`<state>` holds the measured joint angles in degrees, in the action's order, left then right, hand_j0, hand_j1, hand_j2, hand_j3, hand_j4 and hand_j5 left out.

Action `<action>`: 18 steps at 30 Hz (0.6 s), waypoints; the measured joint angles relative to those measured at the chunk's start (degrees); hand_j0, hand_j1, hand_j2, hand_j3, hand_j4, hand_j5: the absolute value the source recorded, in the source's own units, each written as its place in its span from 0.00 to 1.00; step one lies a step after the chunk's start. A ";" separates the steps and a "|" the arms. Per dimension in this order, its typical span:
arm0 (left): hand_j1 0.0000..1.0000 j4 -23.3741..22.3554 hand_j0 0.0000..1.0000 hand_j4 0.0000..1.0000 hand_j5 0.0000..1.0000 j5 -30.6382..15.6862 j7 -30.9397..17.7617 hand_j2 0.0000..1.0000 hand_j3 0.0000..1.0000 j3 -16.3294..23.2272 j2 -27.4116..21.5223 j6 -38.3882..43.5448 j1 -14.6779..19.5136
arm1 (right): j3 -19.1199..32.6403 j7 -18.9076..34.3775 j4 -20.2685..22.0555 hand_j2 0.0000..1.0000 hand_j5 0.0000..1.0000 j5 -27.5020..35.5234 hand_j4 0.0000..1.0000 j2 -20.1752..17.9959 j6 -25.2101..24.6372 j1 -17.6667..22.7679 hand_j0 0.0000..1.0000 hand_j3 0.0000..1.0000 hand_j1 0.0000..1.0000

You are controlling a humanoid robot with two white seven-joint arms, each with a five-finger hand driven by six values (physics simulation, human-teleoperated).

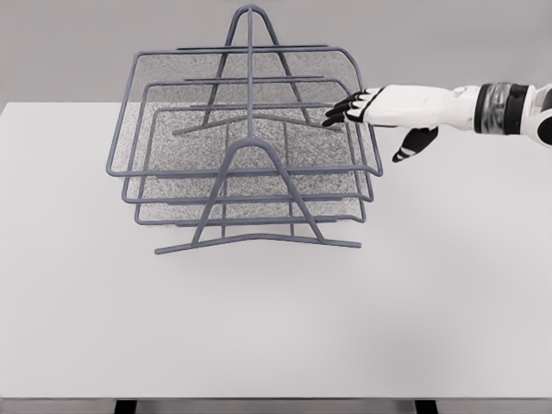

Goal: Pull out the upper folder box with right arm

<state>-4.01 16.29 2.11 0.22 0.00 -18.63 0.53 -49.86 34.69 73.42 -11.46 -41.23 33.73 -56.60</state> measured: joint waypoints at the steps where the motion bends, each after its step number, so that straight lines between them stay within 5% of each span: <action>1: 1.00 0.01 1.00 1.00 1.00 0.00 0.00 1.00 1.00 -0.01 0.00 0.00 0.00 | -0.33 -0.04 0.03 1.00 1.00 0.36 1.00 -0.20 -0.08 0.00 1.00 1.00 1.00; 18: 1.00 -0.04 1.00 1.00 1.00 -0.01 0.01 1.00 1.00 0.05 0.00 -0.01 0.00 | -1.37 0.07 0.95 1.00 1.00 2.26 1.00 -8.17 0.62 -0.09 1.00 1.00 1.00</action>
<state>-4.06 16.28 2.12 0.27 0.00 -18.64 0.53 -51.23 34.77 74.37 -9.20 -49.40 34.35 -56.69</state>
